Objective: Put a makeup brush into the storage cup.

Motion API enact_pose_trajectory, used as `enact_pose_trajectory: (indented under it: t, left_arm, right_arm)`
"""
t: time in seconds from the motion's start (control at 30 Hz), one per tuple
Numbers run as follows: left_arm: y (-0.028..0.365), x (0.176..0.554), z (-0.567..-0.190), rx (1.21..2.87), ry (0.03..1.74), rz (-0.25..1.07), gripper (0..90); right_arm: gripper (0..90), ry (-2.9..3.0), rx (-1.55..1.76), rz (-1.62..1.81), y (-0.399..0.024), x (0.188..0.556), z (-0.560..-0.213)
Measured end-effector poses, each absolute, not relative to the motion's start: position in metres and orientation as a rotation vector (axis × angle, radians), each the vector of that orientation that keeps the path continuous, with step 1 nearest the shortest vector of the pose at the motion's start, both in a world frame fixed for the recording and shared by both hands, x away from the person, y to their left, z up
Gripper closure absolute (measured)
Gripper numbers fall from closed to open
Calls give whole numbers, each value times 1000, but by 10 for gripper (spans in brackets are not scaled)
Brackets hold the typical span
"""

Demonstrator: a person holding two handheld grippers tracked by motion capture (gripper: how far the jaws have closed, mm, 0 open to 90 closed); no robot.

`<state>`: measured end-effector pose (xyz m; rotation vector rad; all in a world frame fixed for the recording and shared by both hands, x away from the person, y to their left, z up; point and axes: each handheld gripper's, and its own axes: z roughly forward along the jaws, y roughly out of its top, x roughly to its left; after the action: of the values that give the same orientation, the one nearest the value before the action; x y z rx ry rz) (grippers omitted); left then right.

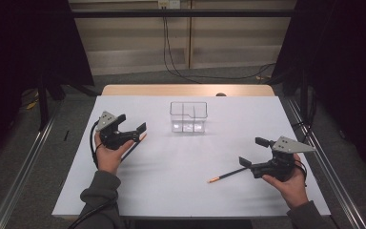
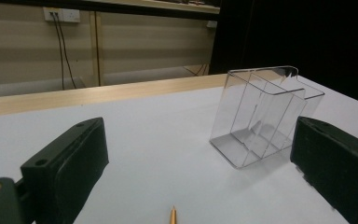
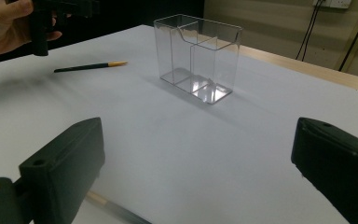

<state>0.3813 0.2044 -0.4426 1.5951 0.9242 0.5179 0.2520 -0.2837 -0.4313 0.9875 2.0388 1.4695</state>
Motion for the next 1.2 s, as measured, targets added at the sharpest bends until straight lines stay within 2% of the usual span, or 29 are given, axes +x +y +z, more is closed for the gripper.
enact_pose_trajectory:
  t: [0.53, 1.2]
  left_arm:
    - [199, 392, -444, 1593, 930, 546, 41]
    - [201, 398, -437, 1728, 973, 515, 41]
  right_arm:
    - [21, 2052, 974, 1476, -282, 255, -431]
    - [20, 2056, 971, 1476, -281, 255, -430]
